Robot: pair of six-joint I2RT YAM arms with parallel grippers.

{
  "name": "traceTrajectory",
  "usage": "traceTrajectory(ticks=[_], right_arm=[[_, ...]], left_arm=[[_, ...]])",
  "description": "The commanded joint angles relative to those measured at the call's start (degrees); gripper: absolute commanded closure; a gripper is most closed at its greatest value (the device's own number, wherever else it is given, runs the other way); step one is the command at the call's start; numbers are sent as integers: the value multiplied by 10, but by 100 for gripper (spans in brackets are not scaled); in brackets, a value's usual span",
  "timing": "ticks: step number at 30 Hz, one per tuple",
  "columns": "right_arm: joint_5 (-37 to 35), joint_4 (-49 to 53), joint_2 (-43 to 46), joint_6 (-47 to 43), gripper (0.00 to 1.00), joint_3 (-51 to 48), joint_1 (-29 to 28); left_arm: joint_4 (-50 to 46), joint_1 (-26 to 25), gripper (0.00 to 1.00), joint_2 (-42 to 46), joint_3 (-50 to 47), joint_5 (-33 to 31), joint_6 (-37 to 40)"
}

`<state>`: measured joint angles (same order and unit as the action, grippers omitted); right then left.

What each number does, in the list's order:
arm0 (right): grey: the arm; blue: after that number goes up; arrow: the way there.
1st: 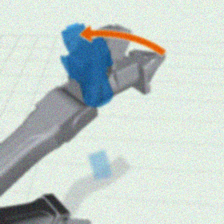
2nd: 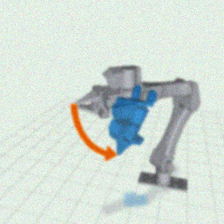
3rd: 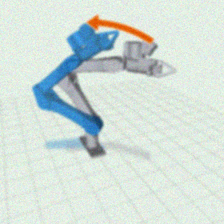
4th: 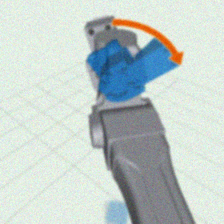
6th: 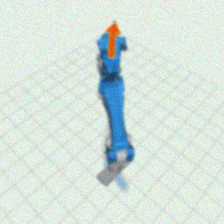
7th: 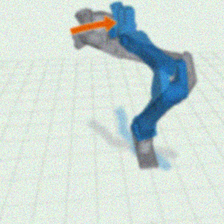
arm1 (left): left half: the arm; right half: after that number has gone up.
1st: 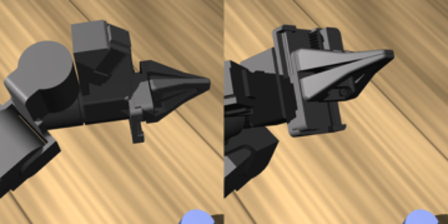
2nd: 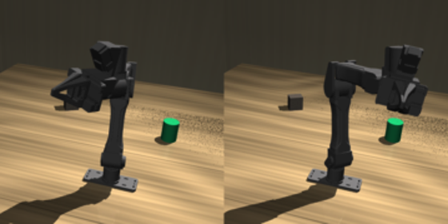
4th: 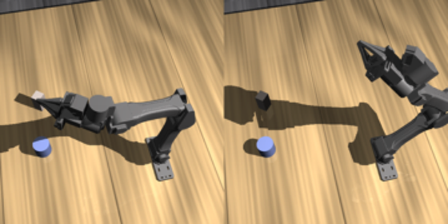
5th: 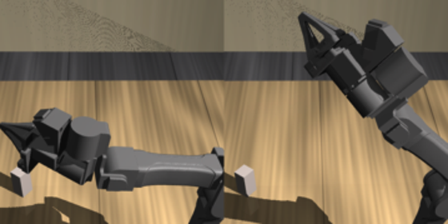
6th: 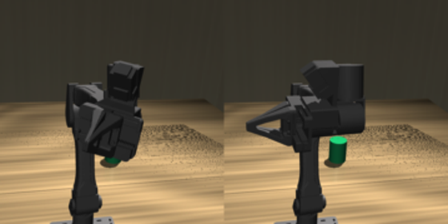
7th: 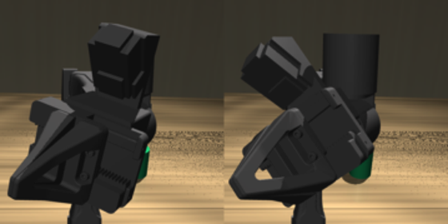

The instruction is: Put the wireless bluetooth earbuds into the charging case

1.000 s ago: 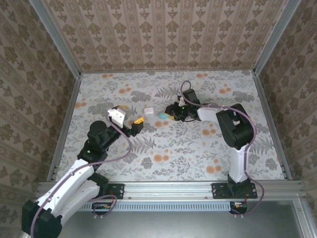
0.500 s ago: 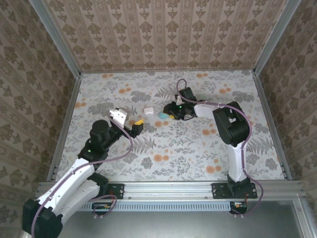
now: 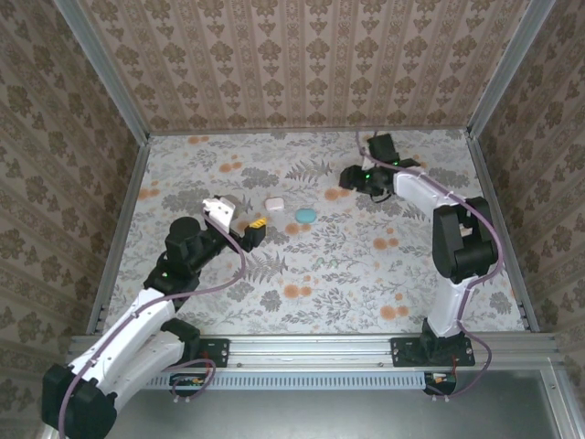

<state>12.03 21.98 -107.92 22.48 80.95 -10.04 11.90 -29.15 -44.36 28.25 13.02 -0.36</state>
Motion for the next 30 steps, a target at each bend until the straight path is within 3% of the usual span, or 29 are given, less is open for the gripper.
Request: traceTrajectory(ticks=[1,5,17,24,30], right_arm=[[-45,91,-35,-42,39,58,52],[-43,143,-85,-25,32,119,66],[-78,215,-188,-23,29,222,49],[-120,257,-242,-27,36,282,40],[-124,261,-249,-43,50,288,31]], left_arm=[[-6,3,8,-5,22,26,1],[-4,3,8,-12,23,28,1],[-15,3,8,-15,33,32,6],[-21,3,8,-13,38,33,5],[-24,3,8,-11,40,32,4]])
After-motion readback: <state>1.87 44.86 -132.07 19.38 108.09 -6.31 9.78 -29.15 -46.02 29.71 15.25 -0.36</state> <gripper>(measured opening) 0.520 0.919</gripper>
